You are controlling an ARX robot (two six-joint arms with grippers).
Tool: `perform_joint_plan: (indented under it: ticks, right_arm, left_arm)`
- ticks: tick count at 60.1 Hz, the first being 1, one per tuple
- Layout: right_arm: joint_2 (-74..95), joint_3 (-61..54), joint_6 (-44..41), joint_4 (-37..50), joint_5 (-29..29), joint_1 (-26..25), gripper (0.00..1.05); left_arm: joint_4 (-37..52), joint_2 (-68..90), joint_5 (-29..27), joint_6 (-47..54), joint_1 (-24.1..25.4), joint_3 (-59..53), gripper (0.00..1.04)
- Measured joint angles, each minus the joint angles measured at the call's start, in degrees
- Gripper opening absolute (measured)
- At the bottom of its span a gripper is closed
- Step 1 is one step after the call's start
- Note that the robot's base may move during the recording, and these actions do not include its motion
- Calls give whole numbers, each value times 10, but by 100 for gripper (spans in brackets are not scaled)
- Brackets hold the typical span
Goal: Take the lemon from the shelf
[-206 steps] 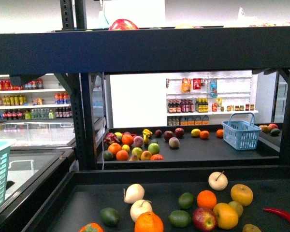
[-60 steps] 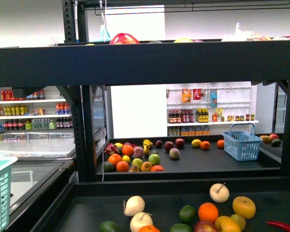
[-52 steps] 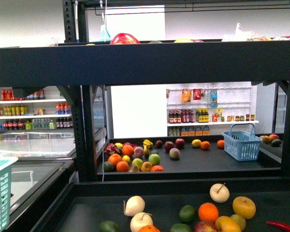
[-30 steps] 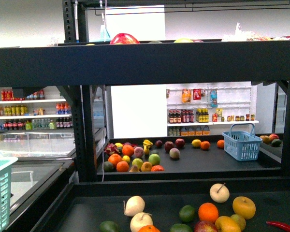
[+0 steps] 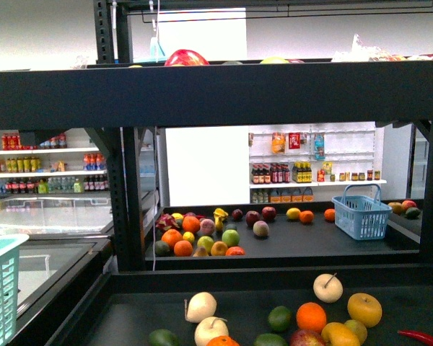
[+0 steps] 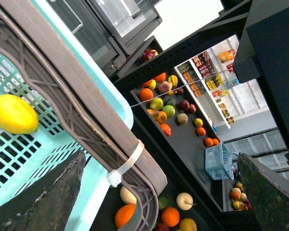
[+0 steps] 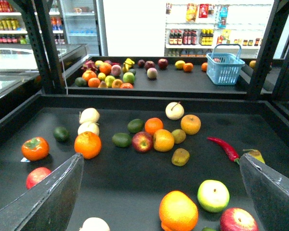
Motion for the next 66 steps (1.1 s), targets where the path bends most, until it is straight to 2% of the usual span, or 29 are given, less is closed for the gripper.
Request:
perform_joint_plan:
  ticks: [7, 11, 18, 23, 25, 28, 30, 34, 37, 44, 53, 66]
  right_arm:
    - [0, 0, 0, 0, 0, 0, 97]
    - [0, 0, 0, 0, 0, 0, 97]
    - [0, 0, 0, 0, 0, 0, 97]
    - [0, 0, 0, 0, 0, 0, 97]
    - [0, 0, 0, 0, 0, 0, 97]
    - [0, 0, 0, 0, 0, 0, 97]
    - [0, 0, 0, 0, 0, 0, 97]
    - [0, 0, 0, 0, 0, 0, 97]
    - [0, 0, 0, 0, 0, 0, 97]
    - [0, 0, 0, 0, 1, 0, 97]
    - [0, 0, 0, 0, 0, 0, 97]
    - [0, 0, 0, 0, 0, 0, 97]
  left_arm:
    - [-52, -41, -50, 43, -5, -7, 97]
    - [-89, -78, -101, 98, -19, -12, 97]
    - [-104, -176, -181, 191, -57, -43, 97]
    - [-107, -256, -223, 228, -93, -73, 97]
    - [-108, -283, -220, 244, -104, -85, 95]
    - [-102, -347, -171, 309, -131, -125, 85]
    - [-110, -396, -183, 352, -158, -163, 78]
    - [-135, -484, -243, 403, -225, -235, 65]
    - [-153, -546, -247, 422, -252, -284, 57]
    - [-140, -664, -261, 443, -261, -389, 34]
    - [-108, -712, -261, 447, -261, -481, 2]
    - [-85, -760, -261, 452, -261, -551, 3]
